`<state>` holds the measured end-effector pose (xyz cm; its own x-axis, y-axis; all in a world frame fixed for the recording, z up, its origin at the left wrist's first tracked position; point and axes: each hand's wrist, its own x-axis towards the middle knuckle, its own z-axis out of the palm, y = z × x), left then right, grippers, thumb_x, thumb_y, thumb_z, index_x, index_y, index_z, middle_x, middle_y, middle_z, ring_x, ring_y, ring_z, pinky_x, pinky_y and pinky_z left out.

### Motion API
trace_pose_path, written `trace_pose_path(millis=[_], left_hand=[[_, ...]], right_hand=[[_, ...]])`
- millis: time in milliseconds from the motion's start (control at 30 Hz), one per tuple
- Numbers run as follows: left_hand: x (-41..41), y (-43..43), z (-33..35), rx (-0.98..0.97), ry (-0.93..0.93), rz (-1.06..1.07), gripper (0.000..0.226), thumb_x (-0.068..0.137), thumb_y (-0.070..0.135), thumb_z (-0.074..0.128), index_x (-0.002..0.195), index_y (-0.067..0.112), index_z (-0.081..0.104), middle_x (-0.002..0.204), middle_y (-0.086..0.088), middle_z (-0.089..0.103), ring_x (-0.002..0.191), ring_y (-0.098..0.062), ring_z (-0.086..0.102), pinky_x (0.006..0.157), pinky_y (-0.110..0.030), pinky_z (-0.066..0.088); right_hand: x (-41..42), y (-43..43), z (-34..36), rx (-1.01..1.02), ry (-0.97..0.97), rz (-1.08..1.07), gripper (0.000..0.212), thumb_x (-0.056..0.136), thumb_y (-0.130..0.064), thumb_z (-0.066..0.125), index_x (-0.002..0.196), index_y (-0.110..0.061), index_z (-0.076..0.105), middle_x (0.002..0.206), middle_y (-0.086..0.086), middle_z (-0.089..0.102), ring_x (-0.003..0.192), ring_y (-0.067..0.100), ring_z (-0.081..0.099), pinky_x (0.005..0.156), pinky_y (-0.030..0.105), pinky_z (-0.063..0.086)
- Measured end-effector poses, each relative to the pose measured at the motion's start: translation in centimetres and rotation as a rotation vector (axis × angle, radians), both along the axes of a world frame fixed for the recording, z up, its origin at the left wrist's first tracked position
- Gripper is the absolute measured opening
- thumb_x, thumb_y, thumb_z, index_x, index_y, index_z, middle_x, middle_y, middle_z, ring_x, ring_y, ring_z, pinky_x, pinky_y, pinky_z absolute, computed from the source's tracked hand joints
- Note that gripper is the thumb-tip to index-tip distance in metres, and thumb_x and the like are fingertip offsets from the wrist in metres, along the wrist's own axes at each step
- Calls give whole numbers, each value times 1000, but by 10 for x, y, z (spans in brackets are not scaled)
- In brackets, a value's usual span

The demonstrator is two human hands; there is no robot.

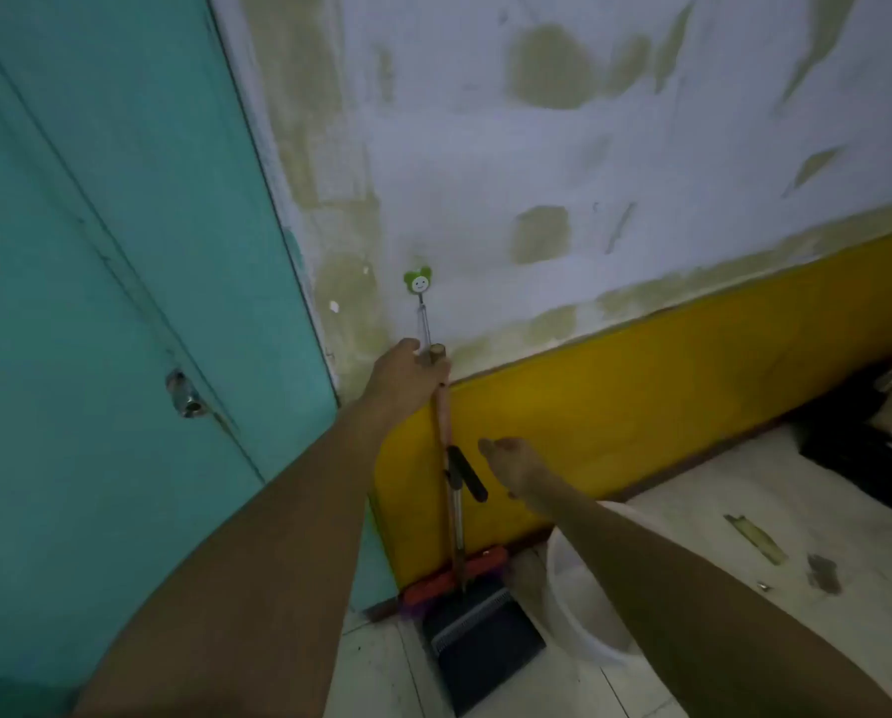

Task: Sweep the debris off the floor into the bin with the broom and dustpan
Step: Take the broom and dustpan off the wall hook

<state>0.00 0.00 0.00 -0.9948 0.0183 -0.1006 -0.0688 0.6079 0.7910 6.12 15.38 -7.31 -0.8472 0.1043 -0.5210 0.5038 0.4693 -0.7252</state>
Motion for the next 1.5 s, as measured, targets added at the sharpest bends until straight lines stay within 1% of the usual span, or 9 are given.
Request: trace_pose_path(millis=[67,167,267,467,567,700,1000,1300,1500], left_hand=[[-11,-1,-8,-55,88,-66,31,92,34,59,111,10,59,105,-10,64,102,-28,61,75,-31,47],[-21,-2,-25,-55,134,-91,21,91,31,61,91,9,62,88,-8,68,86,-25,65,73,-35,52],[-27,-5,-30,-35,149,-96,26,88,36,63,96,11,64,90,-6,69,85,-20,66,77,-38,56],[-39,-9,-36,-12,188,-112,21,91,30,62,96,9,66,88,-6,71,83,-18,67,79,-39,57],[-40,-9,-33,-101,207,-143,20,93,31,59,92,11,62,86,-4,68,81,-19,66,73,-35,56],[-33,-5,-21,-191,263,-174,17,96,33,54,91,17,55,89,-4,65,80,-19,63,65,-29,49],[14,12,20,-230,386,-122,31,94,46,47,95,16,53,89,-5,67,71,-22,64,63,-39,55],[114,29,49,-163,390,-44,33,90,44,54,79,13,49,71,-5,61,55,-23,56,52,-38,47],[183,28,50,-137,341,-66,38,91,44,54,66,22,36,58,1,47,48,-12,40,48,-28,35]], right_hand=[[-11,-8,-10,-11,-13,-2,45,104,-33,38,115,5,60,68,8,52,55,16,41,50,27,34],[-22,-20,-32,25,-107,-11,34,101,-35,44,77,-12,49,62,3,41,51,15,34,56,30,33],[-31,-27,-54,72,-143,-7,41,98,-37,49,64,-17,37,59,3,35,49,18,31,57,33,33],[-36,-34,-80,3,-208,-86,19,99,-18,51,81,-15,47,73,9,51,66,25,54,66,41,57],[-32,-34,-84,29,-177,-73,26,98,-9,50,73,-16,46,65,8,47,55,21,46,50,32,43],[-24,-31,-79,22,-106,-73,38,97,-9,51,61,-16,41,55,8,40,46,19,35,48,31,32],[16,-11,-34,-64,43,-62,46,96,-36,58,59,-9,53,47,5,48,35,17,43,42,26,38],[102,1,-15,-67,31,-36,40,94,-35,62,68,-4,61,60,11,59,43,21,50,45,28,45],[172,-3,-1,-128,-23,-74,41,95,-29,61,63,-5,57,53,7,55,40,15,45,35,20,34]])
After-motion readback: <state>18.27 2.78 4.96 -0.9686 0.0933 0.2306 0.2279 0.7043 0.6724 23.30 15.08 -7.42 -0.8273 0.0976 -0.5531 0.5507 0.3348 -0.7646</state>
